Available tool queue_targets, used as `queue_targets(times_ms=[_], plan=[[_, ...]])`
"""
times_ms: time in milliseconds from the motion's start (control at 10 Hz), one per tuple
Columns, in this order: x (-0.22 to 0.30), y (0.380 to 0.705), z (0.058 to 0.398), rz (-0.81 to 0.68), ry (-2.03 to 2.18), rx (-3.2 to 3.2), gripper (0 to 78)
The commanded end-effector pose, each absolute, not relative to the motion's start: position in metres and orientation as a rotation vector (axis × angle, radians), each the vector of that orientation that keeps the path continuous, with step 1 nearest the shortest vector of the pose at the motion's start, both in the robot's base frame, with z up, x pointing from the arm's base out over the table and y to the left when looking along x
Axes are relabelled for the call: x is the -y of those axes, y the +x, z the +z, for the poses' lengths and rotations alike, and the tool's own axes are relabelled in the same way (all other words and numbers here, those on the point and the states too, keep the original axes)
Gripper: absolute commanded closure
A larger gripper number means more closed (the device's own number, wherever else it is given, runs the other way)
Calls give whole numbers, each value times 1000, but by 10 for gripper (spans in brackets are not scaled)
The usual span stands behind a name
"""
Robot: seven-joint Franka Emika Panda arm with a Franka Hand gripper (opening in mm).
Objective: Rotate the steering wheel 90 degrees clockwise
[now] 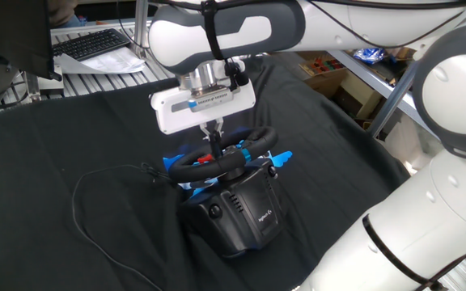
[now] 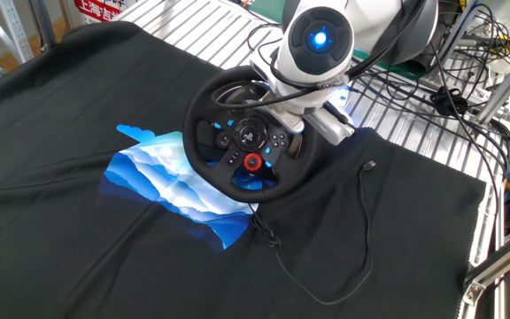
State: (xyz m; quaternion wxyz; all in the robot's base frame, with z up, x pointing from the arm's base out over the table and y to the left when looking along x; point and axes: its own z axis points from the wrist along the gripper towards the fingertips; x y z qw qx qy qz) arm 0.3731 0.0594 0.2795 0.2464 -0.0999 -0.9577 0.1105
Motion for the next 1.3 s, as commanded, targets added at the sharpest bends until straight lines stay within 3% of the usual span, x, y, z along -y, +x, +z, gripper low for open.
queue_targets(times_ms=[100, 1300], plan=[[-62, 371, 275, 297, -276, 2618, 764], [-71, 370, 252, 292, -325, 2629, 764]])
